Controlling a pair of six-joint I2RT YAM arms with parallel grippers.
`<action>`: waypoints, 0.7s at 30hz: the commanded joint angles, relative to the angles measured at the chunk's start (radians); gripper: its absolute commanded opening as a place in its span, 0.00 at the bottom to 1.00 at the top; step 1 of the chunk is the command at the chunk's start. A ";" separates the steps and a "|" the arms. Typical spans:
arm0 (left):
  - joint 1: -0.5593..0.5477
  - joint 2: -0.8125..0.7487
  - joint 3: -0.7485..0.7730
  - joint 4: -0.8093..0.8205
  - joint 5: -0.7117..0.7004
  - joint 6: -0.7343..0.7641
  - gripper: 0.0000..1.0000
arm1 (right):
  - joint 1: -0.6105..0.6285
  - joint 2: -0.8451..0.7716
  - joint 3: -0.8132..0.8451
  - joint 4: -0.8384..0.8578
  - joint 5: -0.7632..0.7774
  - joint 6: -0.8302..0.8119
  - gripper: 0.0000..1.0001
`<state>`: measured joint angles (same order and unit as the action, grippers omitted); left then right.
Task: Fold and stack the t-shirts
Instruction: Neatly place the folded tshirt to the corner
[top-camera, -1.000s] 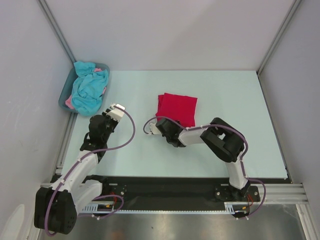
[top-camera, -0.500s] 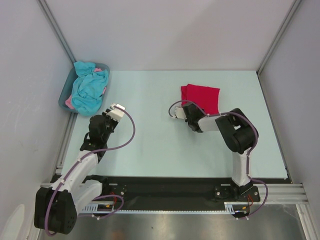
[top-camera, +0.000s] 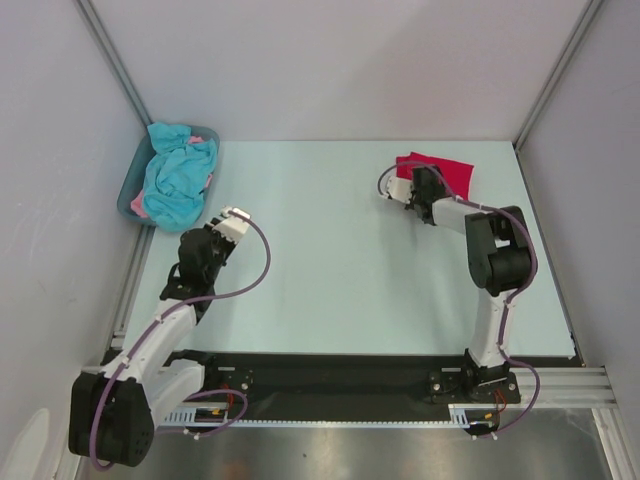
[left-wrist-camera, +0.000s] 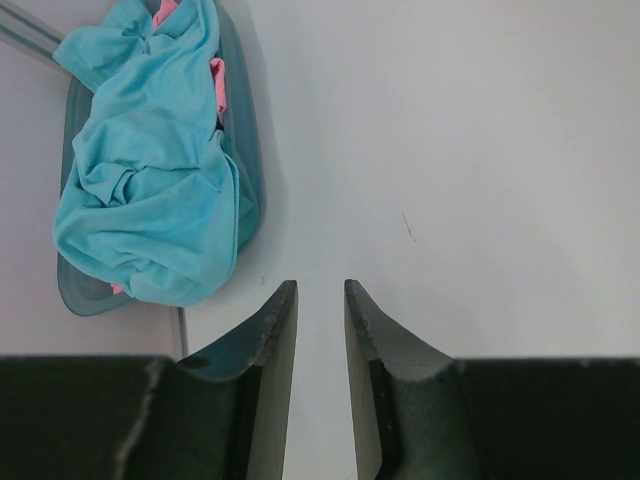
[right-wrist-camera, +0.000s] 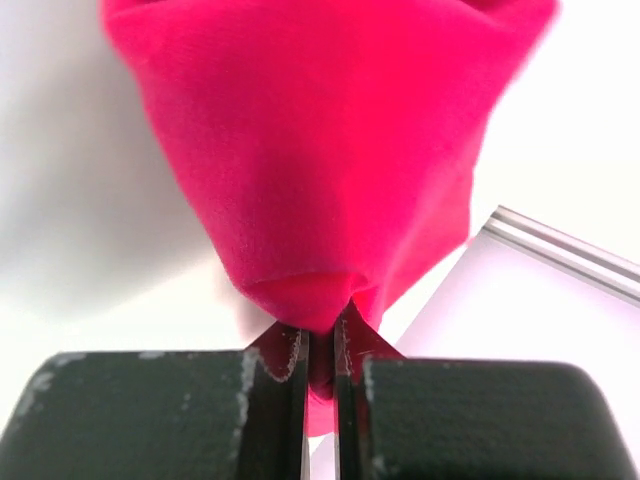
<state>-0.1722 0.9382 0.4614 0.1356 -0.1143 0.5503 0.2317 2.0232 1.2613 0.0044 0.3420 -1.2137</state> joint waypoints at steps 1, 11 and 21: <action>0.010 0.016 0.057 0.001 -0.021 0.005 0.31 | -0.040 -0.058 0.099 -0.145 -0.052 -0.006 0.00; 0.010 0.034 0.079 -0.008 -0.048 0.008 0.31 | -0.181 0.031 0.193 -0.153 -0.032 -0.122 0.00; 0.010 0.040 0.100 -0.028 -0.061 0.010 0.31 | -0.313 0.170 0.311 -0.130 -0.014 -0.164 0.00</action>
<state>-0.1715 0.9775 0.5076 0.1017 -0.1566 0.5510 -0.0498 2.1635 1.5181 -0.1440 0.2905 -1.3460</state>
